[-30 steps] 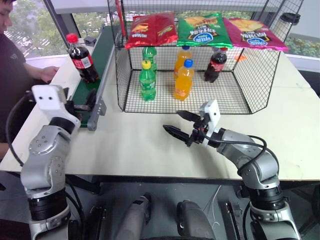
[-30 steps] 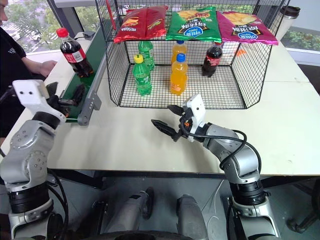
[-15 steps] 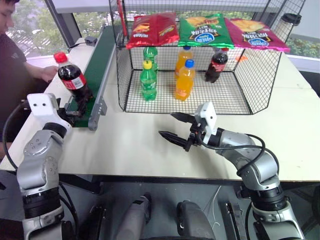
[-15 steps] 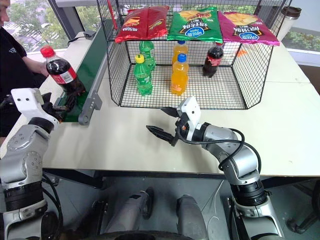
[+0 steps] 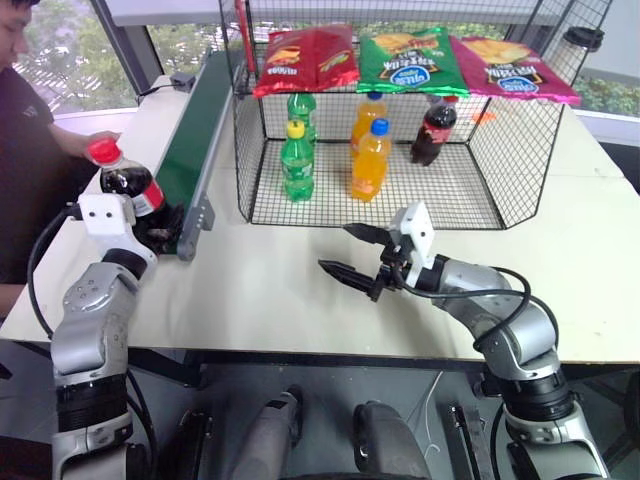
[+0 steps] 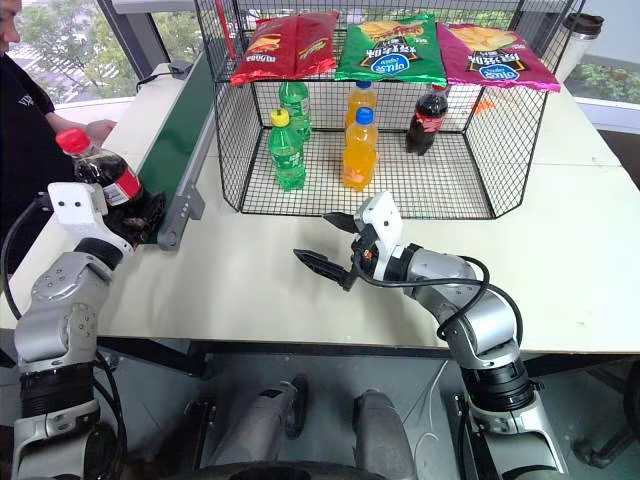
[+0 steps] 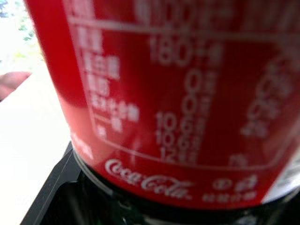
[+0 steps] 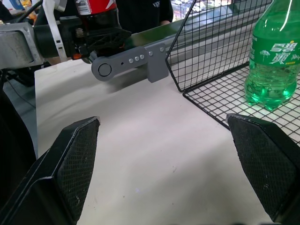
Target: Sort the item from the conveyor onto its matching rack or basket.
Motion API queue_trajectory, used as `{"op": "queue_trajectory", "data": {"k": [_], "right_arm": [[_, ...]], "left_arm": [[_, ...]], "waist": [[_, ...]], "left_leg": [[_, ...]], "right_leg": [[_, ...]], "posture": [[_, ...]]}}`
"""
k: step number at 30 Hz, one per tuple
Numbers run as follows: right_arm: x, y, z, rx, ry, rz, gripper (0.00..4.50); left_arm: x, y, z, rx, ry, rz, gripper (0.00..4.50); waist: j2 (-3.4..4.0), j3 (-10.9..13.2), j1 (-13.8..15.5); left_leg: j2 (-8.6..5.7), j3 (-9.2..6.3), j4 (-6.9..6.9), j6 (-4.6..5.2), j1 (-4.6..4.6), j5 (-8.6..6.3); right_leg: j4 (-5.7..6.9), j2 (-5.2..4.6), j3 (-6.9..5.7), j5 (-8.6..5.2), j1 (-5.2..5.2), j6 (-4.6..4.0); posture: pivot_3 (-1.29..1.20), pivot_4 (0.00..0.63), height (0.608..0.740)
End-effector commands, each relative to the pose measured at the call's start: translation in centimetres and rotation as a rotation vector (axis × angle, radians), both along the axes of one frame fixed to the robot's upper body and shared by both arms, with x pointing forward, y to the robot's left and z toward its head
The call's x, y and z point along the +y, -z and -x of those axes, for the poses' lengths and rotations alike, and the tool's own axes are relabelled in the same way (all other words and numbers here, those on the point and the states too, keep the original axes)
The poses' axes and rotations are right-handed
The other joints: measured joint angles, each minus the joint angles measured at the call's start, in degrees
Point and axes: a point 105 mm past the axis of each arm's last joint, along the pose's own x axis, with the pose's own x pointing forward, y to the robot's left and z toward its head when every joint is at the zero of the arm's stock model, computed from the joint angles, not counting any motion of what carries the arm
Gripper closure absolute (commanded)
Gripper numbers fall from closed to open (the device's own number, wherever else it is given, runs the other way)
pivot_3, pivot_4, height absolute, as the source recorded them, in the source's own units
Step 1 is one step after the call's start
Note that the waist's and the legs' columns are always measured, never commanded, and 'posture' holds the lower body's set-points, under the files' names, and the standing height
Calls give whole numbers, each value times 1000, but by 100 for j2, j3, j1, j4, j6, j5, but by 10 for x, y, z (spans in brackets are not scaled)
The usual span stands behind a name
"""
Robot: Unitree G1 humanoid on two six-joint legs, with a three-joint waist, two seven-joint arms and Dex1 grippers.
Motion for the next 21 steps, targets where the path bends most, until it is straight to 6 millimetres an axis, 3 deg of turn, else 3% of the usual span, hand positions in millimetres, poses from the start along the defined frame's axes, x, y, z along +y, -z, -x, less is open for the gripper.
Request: {"op": "queue_trajectory", "data": {"k": [1, 4, 10, 16, 21], "right_arm": [[0, -10, 2, -49, -6, 3, 0], [-1, -13, 3, -53, -8, 0, 0], [-4, -30, 1, -71, -2, -39, 0], [-9, -50, -2, -92, 14, -80, 0], [-12, -62, 1, -104, 5, -96, 0]], "left_arm": [[13, -39, 8, -134, -37, -5, 1479], [14, -64, 8, -191, -6, -32, 1479], [-45, -80, 13, -156, 363, -78, 1479], [-101, -64, 19, -78, 649, -244, 1479], [-156, -39, 20, -65, 869, -337, 1479]], "waist": [[0, 0, -4], [-6, 4, -6], [-7, 4, 4], [-6, 4, -6], [-5, 5, -3]], "left_leg": [[0, 0, 0, 0, 0, 0], [1, -2, -1, 0, -8, 0], [-2, -3, 0, 1, -11, 0], [0, -1, -5, 1, -11, 0], [0, 1, -7, 1, -15, 0]], "right_leg": [[0, 0, 0, 0, -1, 0], [1, 2, -1, 0, -1, 0], [-12, 0, -3, 1, -6, 0], [-10, 1, 0, 1, 2, -1], [-11, 0, 1, 1, 1, -2]], "posture": [[0, 150, 738], [0, 150, 738], [0, 150, 738], [0, 150, 738], [0, 150, 738]]}}
